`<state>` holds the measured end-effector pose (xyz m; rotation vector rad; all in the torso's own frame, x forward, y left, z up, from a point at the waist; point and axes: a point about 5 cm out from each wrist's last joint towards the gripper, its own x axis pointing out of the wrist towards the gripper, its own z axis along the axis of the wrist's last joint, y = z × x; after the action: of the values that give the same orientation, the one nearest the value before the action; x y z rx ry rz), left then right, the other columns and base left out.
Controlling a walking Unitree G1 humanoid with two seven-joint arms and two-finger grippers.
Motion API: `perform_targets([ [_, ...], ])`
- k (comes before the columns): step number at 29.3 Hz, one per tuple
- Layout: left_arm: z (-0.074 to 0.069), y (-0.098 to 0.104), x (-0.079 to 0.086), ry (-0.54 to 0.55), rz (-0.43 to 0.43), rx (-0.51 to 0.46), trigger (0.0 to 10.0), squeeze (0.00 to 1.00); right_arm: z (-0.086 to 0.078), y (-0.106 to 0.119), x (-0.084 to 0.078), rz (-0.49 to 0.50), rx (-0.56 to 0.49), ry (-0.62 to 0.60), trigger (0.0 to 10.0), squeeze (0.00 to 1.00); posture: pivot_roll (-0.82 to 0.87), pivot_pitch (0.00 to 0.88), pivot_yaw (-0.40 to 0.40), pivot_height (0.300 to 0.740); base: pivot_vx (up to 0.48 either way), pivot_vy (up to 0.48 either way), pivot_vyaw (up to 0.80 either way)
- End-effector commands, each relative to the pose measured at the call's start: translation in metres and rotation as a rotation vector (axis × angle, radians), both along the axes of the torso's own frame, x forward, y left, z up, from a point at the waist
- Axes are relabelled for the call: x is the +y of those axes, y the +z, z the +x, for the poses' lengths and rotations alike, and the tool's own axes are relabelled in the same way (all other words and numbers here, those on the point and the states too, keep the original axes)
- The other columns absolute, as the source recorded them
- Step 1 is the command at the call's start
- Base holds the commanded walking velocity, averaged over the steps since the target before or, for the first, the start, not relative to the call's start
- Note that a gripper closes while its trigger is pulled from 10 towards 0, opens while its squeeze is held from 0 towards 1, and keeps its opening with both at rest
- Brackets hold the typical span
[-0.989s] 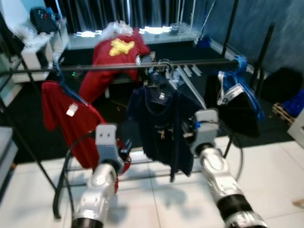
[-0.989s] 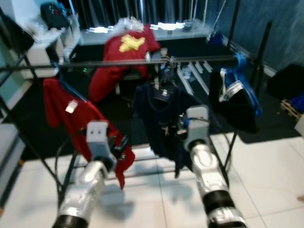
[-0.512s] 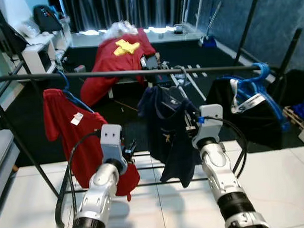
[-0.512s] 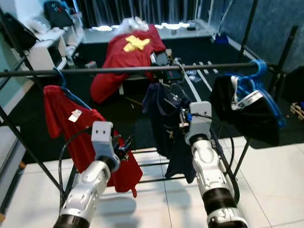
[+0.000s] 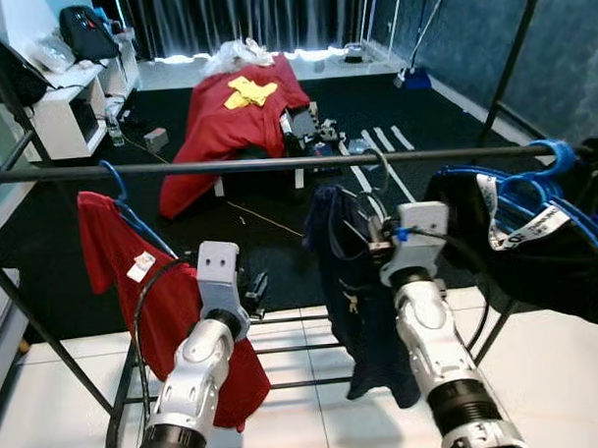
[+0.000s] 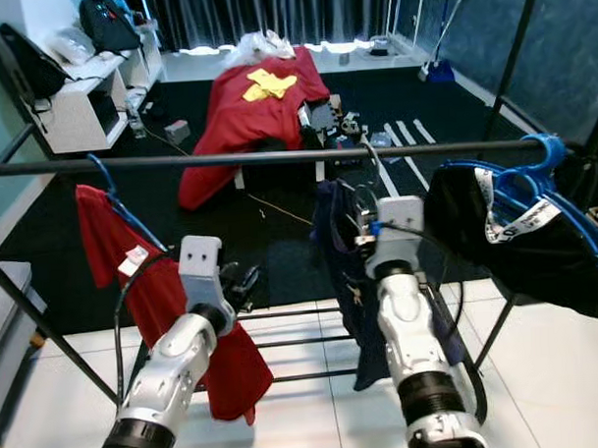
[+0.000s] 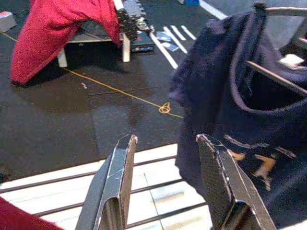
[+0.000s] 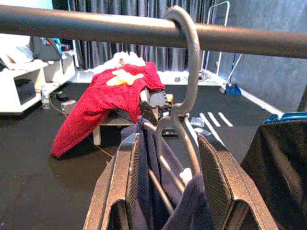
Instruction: Hang hanger
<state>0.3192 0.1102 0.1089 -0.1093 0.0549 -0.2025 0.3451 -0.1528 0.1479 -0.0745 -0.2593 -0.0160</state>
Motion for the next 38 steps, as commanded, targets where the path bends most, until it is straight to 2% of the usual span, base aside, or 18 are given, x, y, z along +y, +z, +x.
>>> perform_targets([
  [1,0.0,0.0,0.0,-0.005,0.004,-0.001,10.0,0.0,-0.002,0.002,-0.004,-0.003,-0.022,-0.021,10.0,0.0,-0.01,0.012,-0.003,0.74,0.296,0.0,0.0],
  [14,-0.001,0.0,-0.001,-0.002,0.025,-0.006,10.0,0.0,0.0,0.004,-0.008,-0.001,-0.018,-0.039,10.0,0.0,-0.01,0.0,-0.006,0.74,0.0,0.0,0.0],
  [18,-0.001,-0.002,0.001,0.007,0.039,0.003,10.0,0.0,0.008,-0.003,-0.012,0.031,0.091,-0.028,10.0,0.0,-0.01,0.003,-0.003,0.74,0.0,0.0,0.0],
  [27,0.0,-0.005,0.003,0.012,0.054,0.023,10.0,0.0,0.014,0.001,-0.016,0.02,0.154,-0.021,10.0,0.0,-0.01,0.012,-0.005,0.74,0.0,0.0,0.0],
  [35,0.0,-0.005,0.003,0.012,0.059,0.024,10.0,0.0,0.017,0.002,-0.01,0.029,0.205,0.0,10.0,0.0,-0.01,0.017,-0.006,0.74,0.0,0.0,0.0],
  [36,0.0,-0.005,0.004,0.013,0.06,0.024,10.0,0.0,0.018,0.002,-0.009,0.031,0.212,0.003,6.8,0.0,-0.01,0.017,-0.005,0.74,0.0,0.0,0.0],
  [37,0.0,-0.004,0.004,0.014,0.06,0.023,10.0,0.0,0.018,0.002,-0.009,0.035,0.219,0.004,4.6,0.0,-0.01,0.017,-0.005,0.74,0.0,0.0,0.0],
  [38,0.0,-0.004,0.004,0.014,0.06,0.023,10.0,0.0,0.018,0.002,-0.009,0.035,0.219,0.004,4.6,0.0,-0.01,0.017,-0.005,0.74,0.0,0.0,0.0],
])
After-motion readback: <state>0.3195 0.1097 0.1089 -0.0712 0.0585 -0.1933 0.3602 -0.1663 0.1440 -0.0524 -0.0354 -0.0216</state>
